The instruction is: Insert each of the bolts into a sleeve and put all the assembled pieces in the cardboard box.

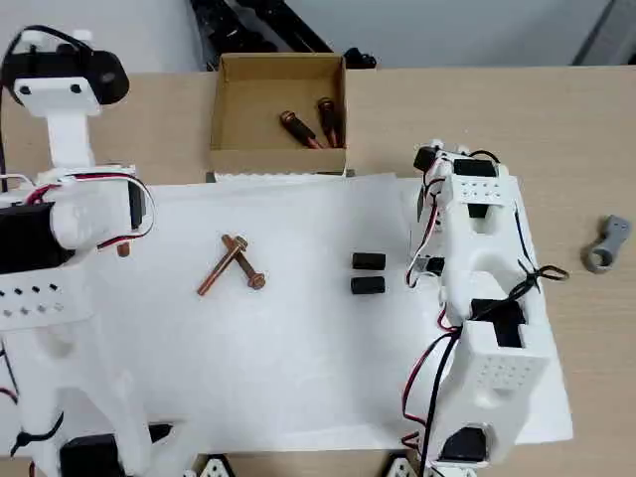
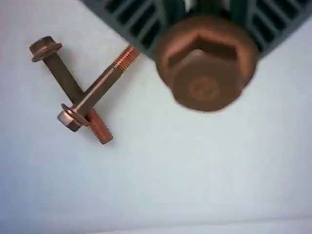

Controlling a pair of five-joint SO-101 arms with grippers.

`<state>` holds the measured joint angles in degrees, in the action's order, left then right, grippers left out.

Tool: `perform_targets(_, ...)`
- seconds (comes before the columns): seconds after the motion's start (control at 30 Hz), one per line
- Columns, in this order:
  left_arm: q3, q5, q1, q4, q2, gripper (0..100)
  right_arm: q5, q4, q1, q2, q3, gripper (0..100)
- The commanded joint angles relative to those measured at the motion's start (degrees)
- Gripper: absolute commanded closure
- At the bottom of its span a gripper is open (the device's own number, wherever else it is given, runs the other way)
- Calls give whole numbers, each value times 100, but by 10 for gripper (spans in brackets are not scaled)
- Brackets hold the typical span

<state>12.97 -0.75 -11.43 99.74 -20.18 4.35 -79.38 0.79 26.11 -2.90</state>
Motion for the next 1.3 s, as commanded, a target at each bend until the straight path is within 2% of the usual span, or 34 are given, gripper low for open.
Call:
perform_targets(0.0,40,88,44,-53,-229,994,-70,180,57,198,-9,983)
perform_targets(0.23,57,123,44,-62,-229,994,-62,180,75,-884,-18,983)
perform_targets(0.7,57,123,44,-615,-229,994,-70,-1024,110,-5235,-9,987)
perform_targets(0.87,57,105,53,-1055,-229,994,-70,-1095,110,-7108,9,988)
perform_targets(0.97,57,97,167,-1336,-229,994,-369,-1059,207,-8127,105,988)
perform_targets(1.13,57,97,800,-1732,-229,994,-633,-813,620,-9648,1319,988)
perform_targets(1.27,57,97,1301,-2145,-202,994,-633,321,655,-10774,3156,989)
